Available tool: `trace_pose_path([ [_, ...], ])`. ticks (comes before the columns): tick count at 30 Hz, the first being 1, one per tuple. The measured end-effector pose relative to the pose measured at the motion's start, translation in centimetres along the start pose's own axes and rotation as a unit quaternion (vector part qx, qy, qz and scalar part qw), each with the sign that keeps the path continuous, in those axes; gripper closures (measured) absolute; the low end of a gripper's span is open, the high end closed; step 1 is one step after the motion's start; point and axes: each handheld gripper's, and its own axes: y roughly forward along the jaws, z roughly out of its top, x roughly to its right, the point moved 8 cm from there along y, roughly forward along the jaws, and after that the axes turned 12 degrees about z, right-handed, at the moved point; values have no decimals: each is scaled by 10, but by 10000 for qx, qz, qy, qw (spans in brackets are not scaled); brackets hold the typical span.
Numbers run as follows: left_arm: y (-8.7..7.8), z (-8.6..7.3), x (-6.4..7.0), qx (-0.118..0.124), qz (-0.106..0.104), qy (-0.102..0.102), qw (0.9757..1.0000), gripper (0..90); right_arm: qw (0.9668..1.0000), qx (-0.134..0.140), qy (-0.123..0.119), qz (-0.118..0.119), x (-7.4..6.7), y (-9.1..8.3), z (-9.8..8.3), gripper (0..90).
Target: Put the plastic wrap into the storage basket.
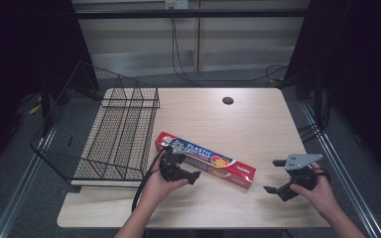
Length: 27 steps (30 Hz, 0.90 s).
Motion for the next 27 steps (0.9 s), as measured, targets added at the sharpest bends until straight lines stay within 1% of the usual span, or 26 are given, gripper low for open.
trace_pose_path([
  [1, -1, 0, 0, -5, -20, 72, 10000, 111, 10000, 6, 19, 13, 0, 0, 0, 17],
  [2, -2, 2, 0, 43, 25, 28, 10000, 108, 10000, 11, 13, -11, 1, 0, 0, 17],
  [3, -2, 2, 0, 43, 25, 28, 10000, 107, 10000, -2, -5, -3, 1, 0, 0, 17],
  [4, -4, 4, -1, 46, -2, 69, 10000, 106, 10000, -3, 13, 3, 1, 0, 0, 17],
  [6, -5, 6, -1, 99, -22, 53, 9999, 100, 10000, -10, -4, 21, 2, 1, 0, 17],
  [7, -6, 7, -1, 71, -69, 78, 9999, 99, 10000, -18, -3, 36, 1, 1, -1, 17],
  [8, -7, 9, -1, 120, -42, 98, 9999, 96, 10000, -9, -11, 9, 2, 0, 0, 17],
  [9, -7, 10, -1, 116, -98, 107, 9998, 91, 10000, -4, 1, 10, 2, 0, 0, 17],
  [10, -7, 10, -1, 116, -98, 107, 9998, 86, 10000, -4, 1, 10, 2, 0, 0, 17],
  [11, -7, 11, 1, 116, -134, 137, 9997, 79, 10000, 19, 17, 25, 2, -1, 0, 17],
  [12, -7, 16, 3, 181, -212, 245, 9993, 73, 10000, 41, 20, 37, 2, -1, 0, 17],
  [13, -7, 17, 5, 159, -304, 360, 9988, 68, 10000, 35, 27, 49, 2, -1, 0, 17],
  [14, -8, 18, 7, 125, -289, 403, 9987, 57, 10000, 30, 28, 22, 2, -1, -1, 17],
  [15, -8, 20, 7, 162, -312, 487, 9982, 55, 10000, 14, 39, 18, 3, -1, -2, 17],
  [17, -8, 25, 10, 227, -417, 476, 9977, 54, 10000, -4, 73, 18, 3, -1, -4, 17],
  [20, -6, 30, 8, 84, -351, 565, 9978, 51, 9999, 12, 107, 18, 4, -2, -4, 17],
  [21, -5, 33, 8, 124, -387, 570, 9975, 50, 9999, 29, 96, 13, 4, -2, -4, 17],
  [22, -5, 33, 8, 124, -387, 570, 9975, 49, 9999, 29, 106, 8, 4, -3, -4, 17],
  [23, -4, 38, 8, 78, -383, 589, 9975, 49, 10000, 41, 88, 23, 3, -3, -4, 17],
  [27, 1, 48, 8, 99, -411, 635, 9971, 47, 9999, 57, 74, 44, 2, -3, -3, 17],
])
